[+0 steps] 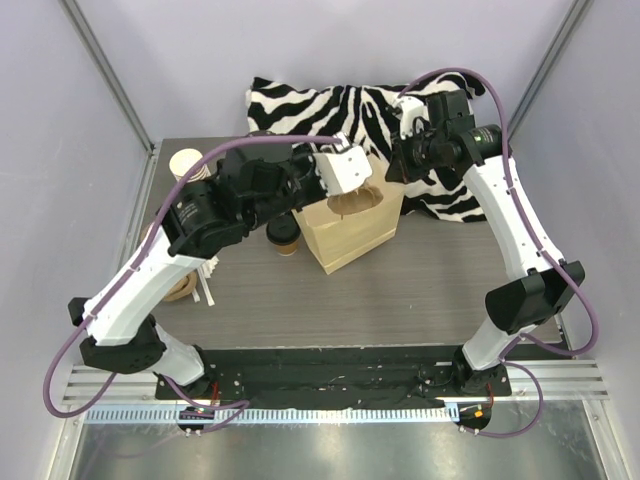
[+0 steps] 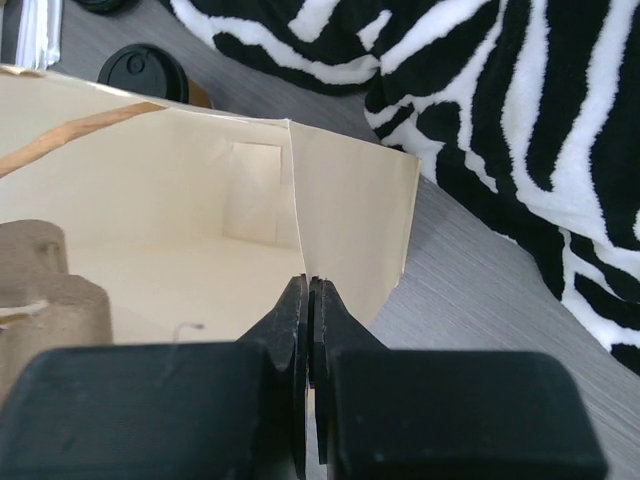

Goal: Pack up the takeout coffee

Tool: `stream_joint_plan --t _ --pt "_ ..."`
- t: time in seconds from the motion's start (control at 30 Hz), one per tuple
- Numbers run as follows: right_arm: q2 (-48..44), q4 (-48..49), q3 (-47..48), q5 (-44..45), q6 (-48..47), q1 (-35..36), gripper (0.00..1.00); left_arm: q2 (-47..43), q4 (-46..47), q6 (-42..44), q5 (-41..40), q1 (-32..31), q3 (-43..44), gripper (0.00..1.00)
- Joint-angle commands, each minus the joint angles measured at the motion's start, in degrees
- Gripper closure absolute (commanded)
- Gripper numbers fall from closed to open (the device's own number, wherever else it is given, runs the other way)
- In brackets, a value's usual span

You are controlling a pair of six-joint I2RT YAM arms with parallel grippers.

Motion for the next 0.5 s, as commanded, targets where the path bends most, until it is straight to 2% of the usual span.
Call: stream_joint_plan --t 0.0,0.17,0.37,0.47 --pt "-2.91 -3.25 1.82 -5.9 -5.99 0.41 0.99 -0.53 -5.59 6.13 2.98 -3.21 0.19 1.0" --pt "-5.11 -5.46 0.68 -11.8 -14.0 1.11 0.99 0.0 -8.07 10.96 2.29 -7.08 -0.34 1.0" --pt "-5.64 -9.15 1.9 -13.82 -24.28 2.78 0.99 2.1 -7.09 13.6 -0.36 -7.79 2.64 1.0" --pt "-5.46 -9.68 1.99 -13.92 -26.48 4.01 0.99 2.64 -7.97 14.92 -0.53 -7.79 2.91 1.0"
